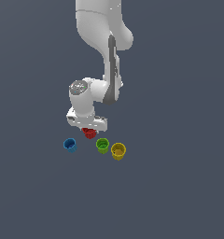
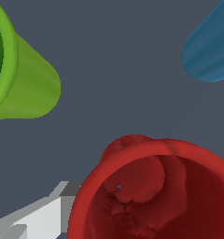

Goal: Pick up a designated object from a clutter of objects.

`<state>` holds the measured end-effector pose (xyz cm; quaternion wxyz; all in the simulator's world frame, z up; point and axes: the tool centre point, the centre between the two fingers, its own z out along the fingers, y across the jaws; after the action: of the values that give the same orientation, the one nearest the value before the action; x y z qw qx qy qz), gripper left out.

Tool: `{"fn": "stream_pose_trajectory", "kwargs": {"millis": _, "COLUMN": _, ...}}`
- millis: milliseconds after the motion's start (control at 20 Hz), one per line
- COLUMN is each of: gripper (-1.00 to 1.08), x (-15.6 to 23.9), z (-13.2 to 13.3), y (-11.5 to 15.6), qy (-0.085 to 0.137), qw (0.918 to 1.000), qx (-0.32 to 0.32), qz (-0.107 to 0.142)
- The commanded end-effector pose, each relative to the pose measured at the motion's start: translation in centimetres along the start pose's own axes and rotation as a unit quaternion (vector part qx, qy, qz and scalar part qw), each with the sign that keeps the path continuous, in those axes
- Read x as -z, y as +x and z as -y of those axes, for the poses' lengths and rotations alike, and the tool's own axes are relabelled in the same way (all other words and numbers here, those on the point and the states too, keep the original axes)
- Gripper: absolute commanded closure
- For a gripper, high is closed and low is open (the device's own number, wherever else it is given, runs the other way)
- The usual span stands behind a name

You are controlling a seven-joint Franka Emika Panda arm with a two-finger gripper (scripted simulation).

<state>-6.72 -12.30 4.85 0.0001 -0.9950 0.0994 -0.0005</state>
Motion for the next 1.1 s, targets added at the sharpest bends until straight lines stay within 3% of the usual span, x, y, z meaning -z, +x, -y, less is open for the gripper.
{"fn": "stream_pose_trajectory", "kwargs": {"millis": 0, "gripper": 1.08, "x": -0.1, "z": 0.0, "y": 0.0, "qy": 0.000, "qw": 1.0000, "qx": 0.000, "qz": 0.001}}
{"fn": "stream_pose_trajectory", "kwargs": {"millis": 550, "gripper": 1.08, "x": 2.1, "z": -0.6, "y": -0.5, "qy": 0.000, "qw": 1.0000, "qx": 0.000, "qz": 0.000}}
{"fn": "stream_pose_trajectory", "kwargs": {"millis": 1050, "gripper": 1.08, "x": 8.3, "z": -2.5, "y": -1.8, "qy": 0.001, "qw": 1.0000, "qx": 0.000, "qz": 0.000}}
